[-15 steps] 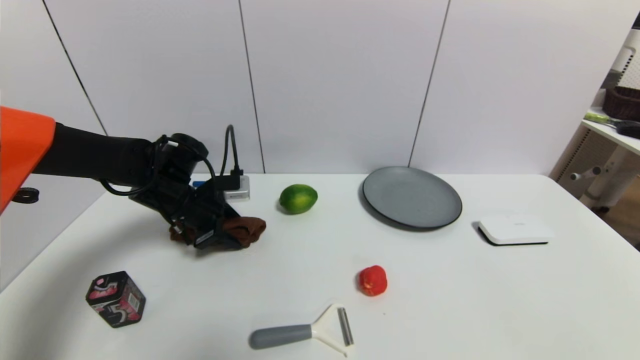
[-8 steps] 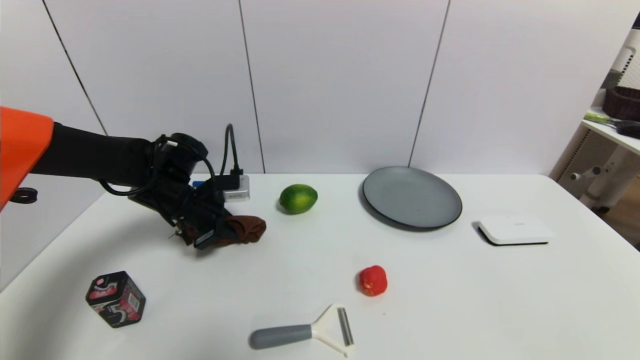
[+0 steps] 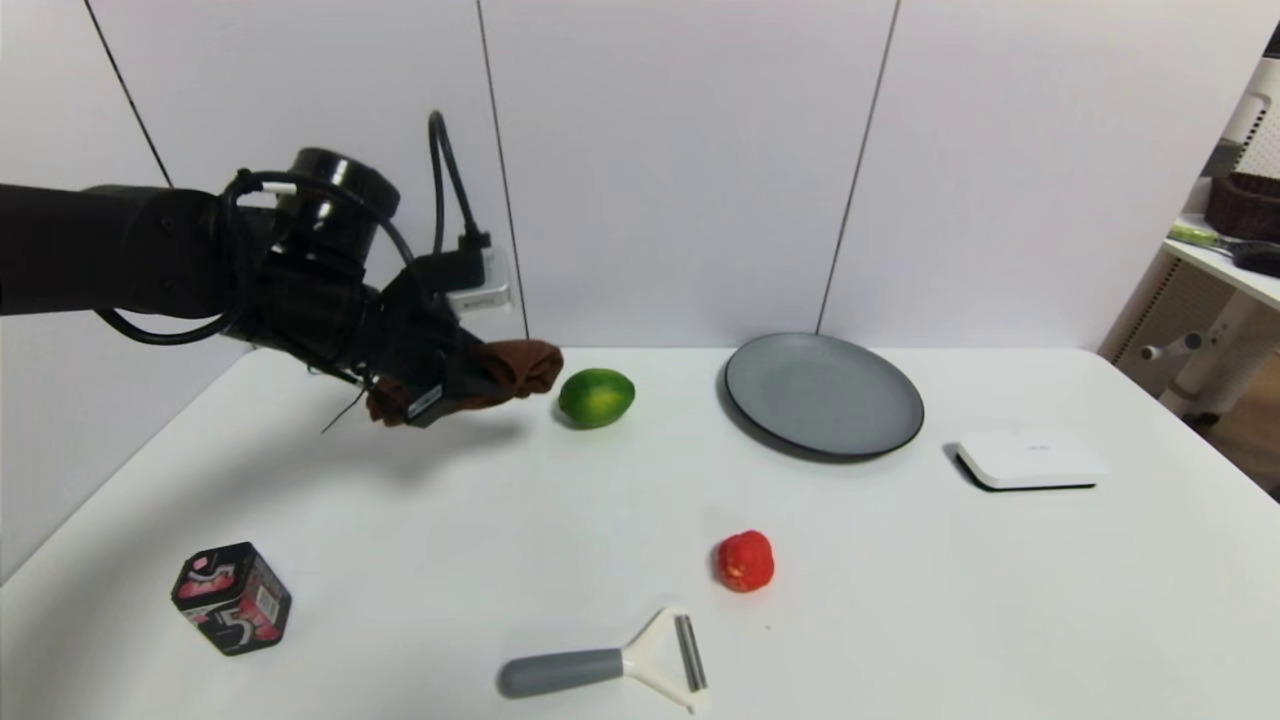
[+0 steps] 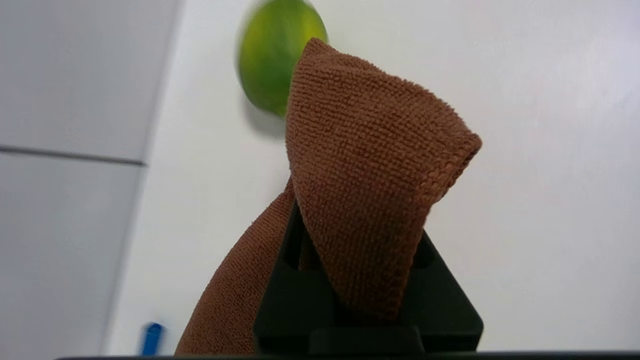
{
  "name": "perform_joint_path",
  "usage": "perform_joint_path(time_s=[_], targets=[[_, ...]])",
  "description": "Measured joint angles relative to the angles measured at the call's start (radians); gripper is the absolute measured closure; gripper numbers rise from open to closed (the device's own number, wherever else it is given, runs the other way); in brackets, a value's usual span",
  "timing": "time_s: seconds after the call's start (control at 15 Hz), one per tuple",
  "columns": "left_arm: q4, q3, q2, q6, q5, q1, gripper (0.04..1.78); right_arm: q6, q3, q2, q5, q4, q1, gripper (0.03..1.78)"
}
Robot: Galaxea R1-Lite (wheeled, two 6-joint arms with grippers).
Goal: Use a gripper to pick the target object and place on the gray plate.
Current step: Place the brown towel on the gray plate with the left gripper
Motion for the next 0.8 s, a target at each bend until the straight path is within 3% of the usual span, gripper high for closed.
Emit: perform_joint_path(time_s=[0.4, 0.8], targets=[[-0.129, -0.213, 0.021, -0.029, 0.062, -0.232, 1.56, 0.001, 0.000, 0.000, 0.000, 0.000, 0.000, 0.11], [-0.452, -0.321, 0.217, -0.034, 0.114, -0.400, 1.56, 0.001, 0.000, 0.000, 0.000, 0.000, 0.000, 0.11]])
